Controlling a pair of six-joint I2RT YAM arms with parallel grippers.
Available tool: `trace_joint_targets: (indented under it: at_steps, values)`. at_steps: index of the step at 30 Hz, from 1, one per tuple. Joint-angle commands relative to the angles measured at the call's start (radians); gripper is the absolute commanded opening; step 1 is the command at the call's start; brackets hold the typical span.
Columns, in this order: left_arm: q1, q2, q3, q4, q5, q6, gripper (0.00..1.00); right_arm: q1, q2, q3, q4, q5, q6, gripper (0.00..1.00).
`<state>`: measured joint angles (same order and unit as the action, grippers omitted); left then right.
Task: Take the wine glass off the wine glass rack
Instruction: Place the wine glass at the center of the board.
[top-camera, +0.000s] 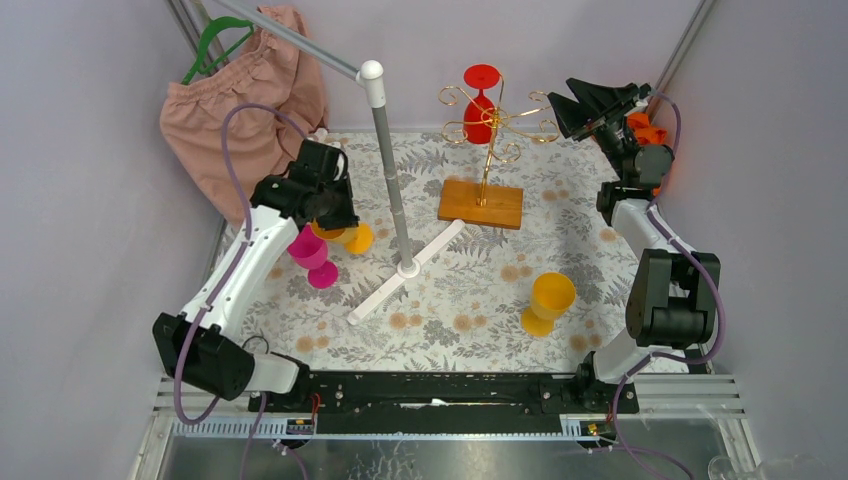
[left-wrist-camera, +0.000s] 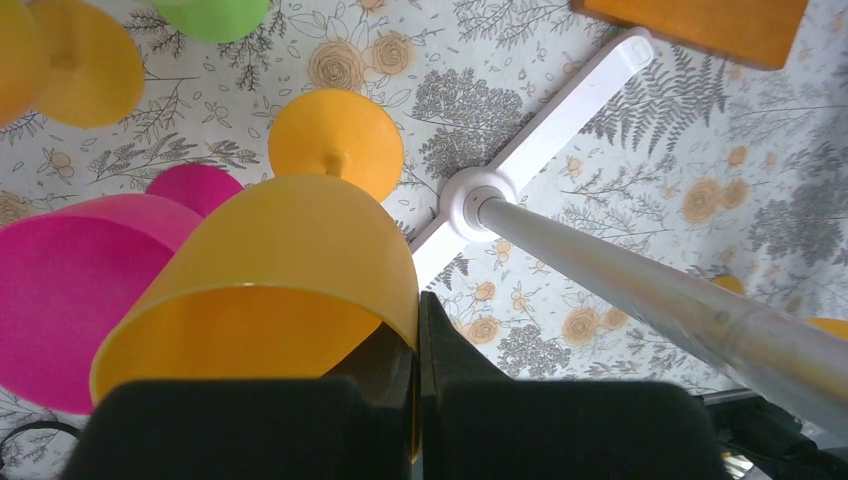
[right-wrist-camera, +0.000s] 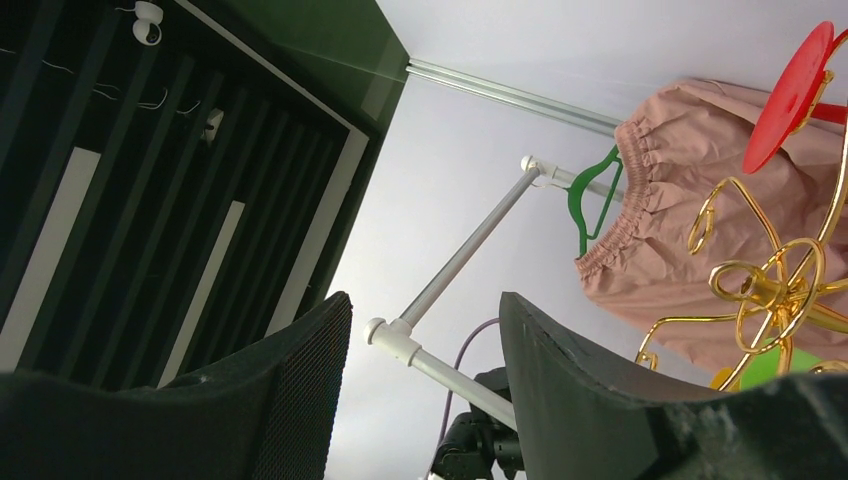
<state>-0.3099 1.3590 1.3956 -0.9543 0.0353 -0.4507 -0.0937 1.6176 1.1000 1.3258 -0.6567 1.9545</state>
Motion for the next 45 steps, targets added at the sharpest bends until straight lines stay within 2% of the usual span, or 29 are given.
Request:
trace_joint_targets:
  at_steps: [1, 17, 45]
  values:
    - [-0.035, 0.033, -0.014, 0.066, -0.061, 0.013, 0.0, -0.008, -0.041, -0.008, 0.084, -0.018, 0.004, 0.63]
    - [-0.08, 0.216, 0.027, 0.029, -0.086, 0.037, 0.0, -0.04, -0.023, -0.073, 0.158, -0.02, 0.044, 0.63]
    - [-0.103, 0.292, 0.008, 0.026, -0.123, 0.021, 0.0, -0.08, -0.003, -0.104, 0.215, -0.024, 0.077, 0.63]
